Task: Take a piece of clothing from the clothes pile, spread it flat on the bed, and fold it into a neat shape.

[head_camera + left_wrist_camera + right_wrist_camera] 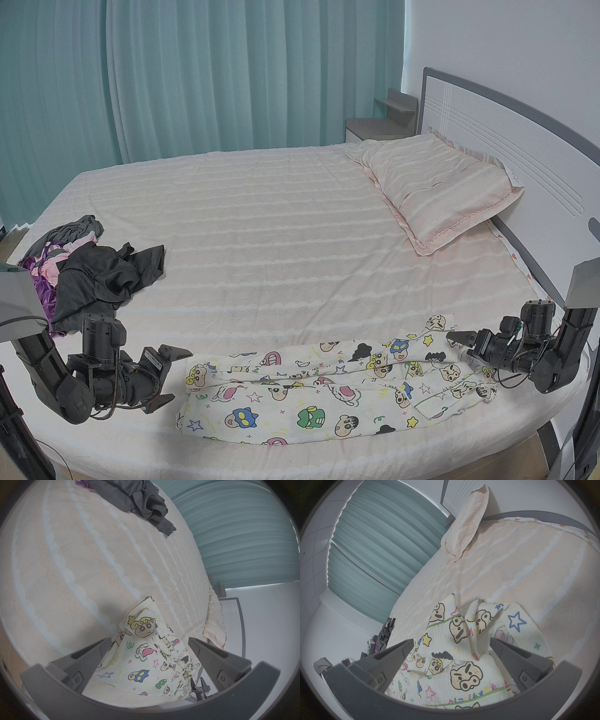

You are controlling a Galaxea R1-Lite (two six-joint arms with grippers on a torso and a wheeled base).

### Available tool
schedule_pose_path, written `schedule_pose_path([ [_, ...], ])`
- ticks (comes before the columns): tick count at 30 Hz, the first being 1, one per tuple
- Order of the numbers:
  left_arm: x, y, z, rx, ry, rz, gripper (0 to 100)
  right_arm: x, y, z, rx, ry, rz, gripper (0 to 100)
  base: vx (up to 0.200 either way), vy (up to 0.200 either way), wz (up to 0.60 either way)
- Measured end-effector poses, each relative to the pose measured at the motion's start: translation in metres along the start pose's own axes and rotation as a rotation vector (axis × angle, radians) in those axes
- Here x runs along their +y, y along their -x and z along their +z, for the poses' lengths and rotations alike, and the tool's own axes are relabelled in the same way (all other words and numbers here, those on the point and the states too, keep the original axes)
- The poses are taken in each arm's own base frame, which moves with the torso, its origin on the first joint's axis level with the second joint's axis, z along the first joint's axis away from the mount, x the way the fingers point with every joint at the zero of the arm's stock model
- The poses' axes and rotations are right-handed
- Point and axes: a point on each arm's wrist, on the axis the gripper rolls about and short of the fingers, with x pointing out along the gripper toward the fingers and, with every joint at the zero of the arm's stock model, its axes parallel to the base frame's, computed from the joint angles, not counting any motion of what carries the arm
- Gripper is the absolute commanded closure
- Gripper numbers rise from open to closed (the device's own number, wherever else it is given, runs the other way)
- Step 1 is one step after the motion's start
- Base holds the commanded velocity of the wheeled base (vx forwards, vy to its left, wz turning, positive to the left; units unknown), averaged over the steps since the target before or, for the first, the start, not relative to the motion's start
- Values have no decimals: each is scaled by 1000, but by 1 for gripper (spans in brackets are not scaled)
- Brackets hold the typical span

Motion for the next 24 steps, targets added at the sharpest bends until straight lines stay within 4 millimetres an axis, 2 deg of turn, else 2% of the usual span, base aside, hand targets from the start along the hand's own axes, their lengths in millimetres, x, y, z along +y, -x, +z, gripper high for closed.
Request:
schedule_pose_path([
  [4, 0, 0, 0, 0, 0, 0, 0, -1, -6, -2, -9, 39, 43, 0, 0, 0, 0],
  [13, 0, -1, 0, 0, 0, -1, 0, -15, -29, -23, 44, 97, 87, 0, 0, 0, 0],
  [24, -1, -1, 0, -1, -1, -2, 0, -19, -31, -24, 26, 95, 88, 0, 0, 0, 0],
])
